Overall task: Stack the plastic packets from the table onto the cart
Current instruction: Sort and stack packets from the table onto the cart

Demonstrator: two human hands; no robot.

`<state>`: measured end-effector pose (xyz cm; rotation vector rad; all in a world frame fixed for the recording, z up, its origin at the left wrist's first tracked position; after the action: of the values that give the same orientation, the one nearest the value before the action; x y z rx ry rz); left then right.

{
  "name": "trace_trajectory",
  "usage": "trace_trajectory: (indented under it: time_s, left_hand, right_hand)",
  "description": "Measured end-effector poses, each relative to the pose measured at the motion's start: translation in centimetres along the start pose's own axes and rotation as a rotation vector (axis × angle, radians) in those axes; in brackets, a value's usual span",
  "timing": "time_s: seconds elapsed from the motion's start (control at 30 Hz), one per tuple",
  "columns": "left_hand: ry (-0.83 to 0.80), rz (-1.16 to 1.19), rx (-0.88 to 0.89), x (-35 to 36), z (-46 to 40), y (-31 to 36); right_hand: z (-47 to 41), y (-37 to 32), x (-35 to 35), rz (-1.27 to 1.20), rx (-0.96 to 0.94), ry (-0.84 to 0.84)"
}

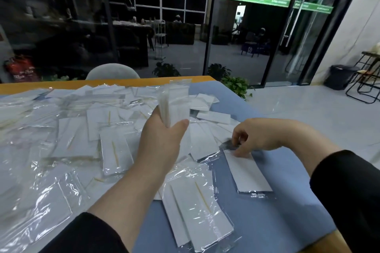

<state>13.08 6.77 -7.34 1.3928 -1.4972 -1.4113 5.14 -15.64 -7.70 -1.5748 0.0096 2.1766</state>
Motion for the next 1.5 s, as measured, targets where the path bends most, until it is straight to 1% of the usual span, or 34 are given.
trace_trajectory:
  time_s: [0.13,0.2,0.23,0.33,0.4,0.47,0.57,0.67,0.73,0.8,0.87,0.93,1.0,1.03,1.1,1.13,1.23,1.27,1.3,1.37,1.43,1.47,1.5]
  left_hand:
    - [-0.005,0.024,-0.006,0.1,0.0,0.0]
    - [-0.013,0.059,-0.020,0.1,0.1,0.0]
    - [-0.021,0.080,-0.029,0.2,0.1,-0.1]
    - [-0.059,0.167,-0.064,0.6,0.2,-0.1]
    - [-0.096,0.228,-0.085,1.1,0.4,0.0]
    - [-0.132,0.274,-0.084,1.5,0.6,0.3]
    - [-0.152,0.321,-0.079,1.8,0.7,0.6]
    - [-0.180,0.384,-0.091,2.1,0.8,0.6]
    - [-0.203,0.404,-0.095,2.4,1.0,0.7]
    - [-0.153,0.391,-0.107,1.9,0.9,0.4]
    - [-0.047,0.320,-0.096,0.7,0.2,0.1]
    - [0.007,0.247,-0.042,-0.1,-0.2,0.3]
    - [-0.029,0.168,0.005,0.2,0.0,0.7]
    - [-0.062,0.130,0.008,0.6,0.1,0.5]
    - [-0.090,0.070,-0.004,1.0,0.4,0.2]
    - [-0.077,0.056,-0.004,0.9,0.5,0.1]
    - [0.037,0.048,0.040,-0.6,0.5,0.9]
    - [0.075,0.063,0.063,-1.3,0.5,1.4]
    - [0.112,0.080,0.089,-2.0,0.7,2.0]
    - [0.183,0.121,0.136,-3.5,1.0,3.5]
    - [0.213,0.172,0.163,-5.0,1.2,5.1]
    - [0.214,0.191,0.165,-5.7,1.3,5.6]
    - [0.212,0.198,0.168,-6.4,1.7,6.2]
  right_hand:
    - [0.8,0.4,-0.2,-0.015,0.011,0.003]
    - [1.8,0.4,-1.7,-0.053,-0.027,0.118]
    - [2.6,0.0,-2.9,-0.126,-0.076,0.210]
    - [4.9,-2.2,-6.2,-0.518,-0.292,0.462]
    - [5.4,-4.3,-7.1,-0.675,-0.419,0.555]
    - [5.0,-6.3,-6.9,-0.737,-0.505,0.623]
    - [3.5,-7.5,-6.3,-0.876,-0.559,0.718]
    - [1.9,-8.1,-5.0,-0.978,-0.542,0.845]
    - [1.3,-8.7,-4.0,-1.029,-0.528,0.871]
    - [1.1,-8.9,-3.4,-1.048,-0.519,0.877]
    - [0.9,-8.7,-3.0,-1.075,-0.494,0.823]
    - [0.5,-9.1,-1.9,-1.191,-0.494,0.659]
    - [0.3,-9.5,-0.3,-1.279,-0.498,0.501]
    - [0.3,-9.7,0.4,-1.255,-0.489,0.459]
    - [0.3,-9.5,1.3,-1.112,-0.444,0.446]
    - [0.6,-9.2,1.3,-1.047,-0.417,0.472]
    - [2.9,-7.5,0.2,-0.911,-0.298,0.649]
    - [4.0,-7.1,0.0,-0.827,-0.251,0.671]
    - [4.9,-6.8,0.3,-0.730,-0.203,0.634]
    - [6.5,-6.5,2.3,-0.479,-0.090,0.427]
    - [8.1,-6.4,4.9,-0.268,-0.004,0.232]
    - [8.7,-6.5,5.8,-0.234,0.001,0.193]
    - [9.2,-6.8,6.3,-0.238,-0.014,0.188]
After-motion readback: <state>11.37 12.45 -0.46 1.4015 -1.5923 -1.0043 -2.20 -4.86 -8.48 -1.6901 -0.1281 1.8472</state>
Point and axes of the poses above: each hand's wrist, its own z-axis away from the middle knuckle, its own x-axis out of the palm, y = z × x, the point moved 8 cm from there along -z, towards the middle knuckle, and after that the axes turned 8 degrees about -z, right-handed, at the moved point
